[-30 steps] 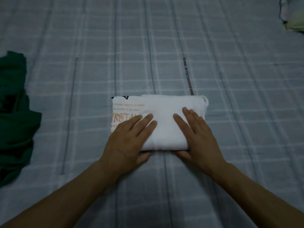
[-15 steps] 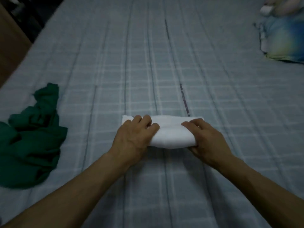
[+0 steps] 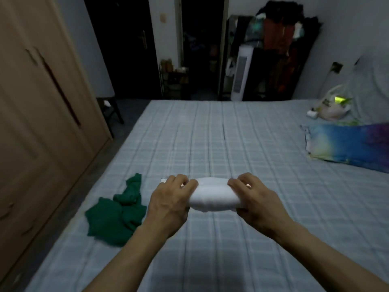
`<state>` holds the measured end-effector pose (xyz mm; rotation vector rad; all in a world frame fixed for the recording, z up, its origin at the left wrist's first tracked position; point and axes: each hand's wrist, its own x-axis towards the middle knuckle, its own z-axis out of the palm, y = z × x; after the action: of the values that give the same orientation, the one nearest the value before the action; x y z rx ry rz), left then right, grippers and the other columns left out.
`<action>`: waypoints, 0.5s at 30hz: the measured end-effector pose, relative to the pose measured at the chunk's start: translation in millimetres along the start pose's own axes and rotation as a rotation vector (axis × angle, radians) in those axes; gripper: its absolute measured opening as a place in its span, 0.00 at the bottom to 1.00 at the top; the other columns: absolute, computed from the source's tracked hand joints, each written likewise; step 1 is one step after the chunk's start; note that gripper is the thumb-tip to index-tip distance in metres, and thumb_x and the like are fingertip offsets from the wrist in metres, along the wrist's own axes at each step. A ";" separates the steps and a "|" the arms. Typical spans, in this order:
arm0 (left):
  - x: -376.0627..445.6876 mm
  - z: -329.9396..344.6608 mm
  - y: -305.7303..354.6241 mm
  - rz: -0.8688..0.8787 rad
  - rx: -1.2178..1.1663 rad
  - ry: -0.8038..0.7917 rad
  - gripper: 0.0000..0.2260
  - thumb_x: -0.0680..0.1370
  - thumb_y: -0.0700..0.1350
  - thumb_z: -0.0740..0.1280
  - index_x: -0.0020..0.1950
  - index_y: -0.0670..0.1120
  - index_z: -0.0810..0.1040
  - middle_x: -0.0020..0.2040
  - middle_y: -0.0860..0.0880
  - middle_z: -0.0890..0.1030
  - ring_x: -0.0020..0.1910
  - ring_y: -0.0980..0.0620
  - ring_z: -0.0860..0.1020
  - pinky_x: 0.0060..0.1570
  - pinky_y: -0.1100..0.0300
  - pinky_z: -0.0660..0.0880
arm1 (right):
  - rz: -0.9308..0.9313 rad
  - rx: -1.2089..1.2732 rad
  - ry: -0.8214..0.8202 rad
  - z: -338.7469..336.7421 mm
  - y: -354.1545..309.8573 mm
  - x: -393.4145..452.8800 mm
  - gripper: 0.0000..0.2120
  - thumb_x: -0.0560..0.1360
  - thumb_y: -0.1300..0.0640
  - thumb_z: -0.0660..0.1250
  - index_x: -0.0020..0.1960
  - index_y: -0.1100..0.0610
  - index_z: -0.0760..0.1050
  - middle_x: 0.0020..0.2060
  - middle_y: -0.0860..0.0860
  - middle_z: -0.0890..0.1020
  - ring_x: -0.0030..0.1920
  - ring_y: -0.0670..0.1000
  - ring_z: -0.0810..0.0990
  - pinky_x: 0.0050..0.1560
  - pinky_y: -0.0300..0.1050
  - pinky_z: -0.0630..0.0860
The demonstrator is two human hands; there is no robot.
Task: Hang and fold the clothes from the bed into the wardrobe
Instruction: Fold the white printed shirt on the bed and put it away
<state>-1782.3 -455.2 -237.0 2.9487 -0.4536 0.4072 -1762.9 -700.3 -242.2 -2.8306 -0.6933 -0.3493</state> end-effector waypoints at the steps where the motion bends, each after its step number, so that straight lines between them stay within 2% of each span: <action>1: -6.2 -21.2 -1.1 -0.005 0.001 0.021 0.21 0.62 0.41 0.76 0.54 0.49 0.77 0.49 0.49 0.78 0.41 0.46 0.76 0.33 0.54 0.71 | -0.025 0.002 0.022 -17.7 -10.7 2.0 0.30 0.63 0.54 0.78 0.62 0.49 0.71 0.56 0.49 0.74 0.49 0.53 0.78 0.30 0.45 0.75; 3: -17.3 -64.1 -4.2 -0.029 0.009 0.051 0.22 0.62 0.41 0.75 0.55 0.49 0.77 0.49 0.48 0.78 0.41 0.44 0.77 0.33 0.51 0.73 | -0.080 -0.002 0.069 -51.0 -32.4 9.0 0.30 0.61 0.54 0.79 0.60 0.50 0.73 0.53 0.50 0.76 0.47 0.54 0.77 0.32 0.45 0.74; 7: -42.2 -140.2 -9.8 -0.090 0.074 0.072 0.26 0.59 0.40 0.76 0.56 0.48 0.76 0.47 0.46 0.79 0.41 0.41 0.77 0.33 0.50 0.76 | -0.197 -0.054 0.112 -104.5 -76.5 25.1 0.27 0.60 0.52 0.77 0.58 0.53 0.77 0.49 0.52 0.78 0.48 0.57 0.76 0.44 0.49 0.73; 15: -94.8 -237.3 -60.9 -0.125 0.226 0.188 0.21 0.64 0.38 0.72 0.57 0.46 0.77 0.50 0.45 0.78 0.45 0.40 0.76 0.38 0.47 0.76 | -0.338 -0.046 0.208 -154.2 -170.4 54.8 0.28 0.62 0.49 0.78 0.59 0.52 0.75 0.50 0.52 0.77 0.47 0.55 0.75 0.43 0.49 0.72</action>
<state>-1908.4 -331.5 -42.5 3.0892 -0.2107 0.7573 -1824.3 -568.0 -56.2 -2.6589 -1.1279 -0.7099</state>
